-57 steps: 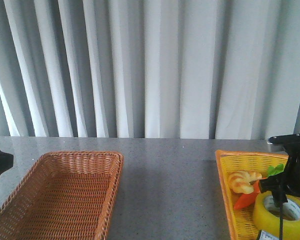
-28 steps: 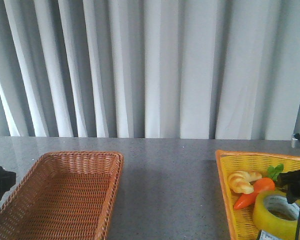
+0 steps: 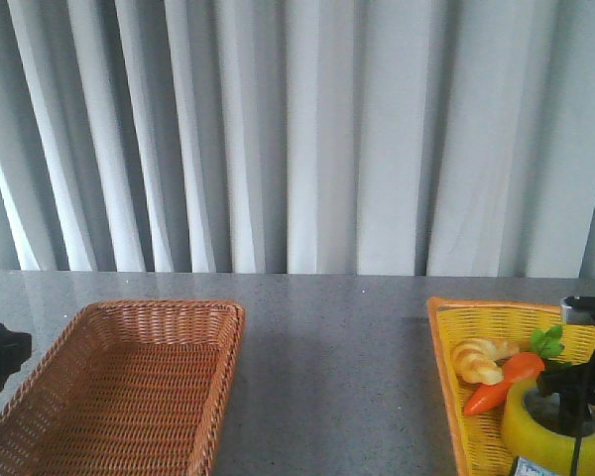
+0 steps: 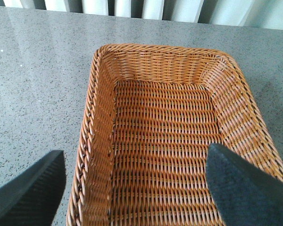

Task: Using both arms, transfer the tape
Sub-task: 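Grip the tape roll with the right gripper and lift it out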

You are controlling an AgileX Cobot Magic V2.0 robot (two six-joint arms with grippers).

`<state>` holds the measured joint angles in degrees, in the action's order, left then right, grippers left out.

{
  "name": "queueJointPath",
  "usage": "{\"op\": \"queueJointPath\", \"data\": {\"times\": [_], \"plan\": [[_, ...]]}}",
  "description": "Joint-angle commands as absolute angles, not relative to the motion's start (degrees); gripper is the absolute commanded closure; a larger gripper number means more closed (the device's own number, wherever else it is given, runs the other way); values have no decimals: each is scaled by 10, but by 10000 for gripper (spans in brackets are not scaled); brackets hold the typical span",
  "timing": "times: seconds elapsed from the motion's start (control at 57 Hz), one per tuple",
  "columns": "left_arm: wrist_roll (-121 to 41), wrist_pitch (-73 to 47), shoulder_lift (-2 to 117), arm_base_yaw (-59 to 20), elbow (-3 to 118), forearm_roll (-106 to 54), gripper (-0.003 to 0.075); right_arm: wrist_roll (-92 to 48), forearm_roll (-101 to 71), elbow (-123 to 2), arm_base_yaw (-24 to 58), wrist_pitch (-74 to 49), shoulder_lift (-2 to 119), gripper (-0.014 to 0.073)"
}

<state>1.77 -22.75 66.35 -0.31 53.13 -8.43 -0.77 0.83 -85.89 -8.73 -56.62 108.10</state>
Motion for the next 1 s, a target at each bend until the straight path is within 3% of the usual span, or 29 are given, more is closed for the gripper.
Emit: {"op": "queueJointPath", "data": {"times": [0.0,0.281,0.614,0.982], "plan": [[17,-188,652,-7,548,-89,129,-13,15,-877,-88,-550,1062,184],[18,-188,652,-7,548,-90,129,-67,10,-899,-88,-570,1069,609],[18,-188,647,-7,548,-94,129,-108,-65,-1096,-57,-660,1036,598],[18,-193,635,-7,548,-94,129,-167,-89,-1135,137,-660,1060,597]]}}
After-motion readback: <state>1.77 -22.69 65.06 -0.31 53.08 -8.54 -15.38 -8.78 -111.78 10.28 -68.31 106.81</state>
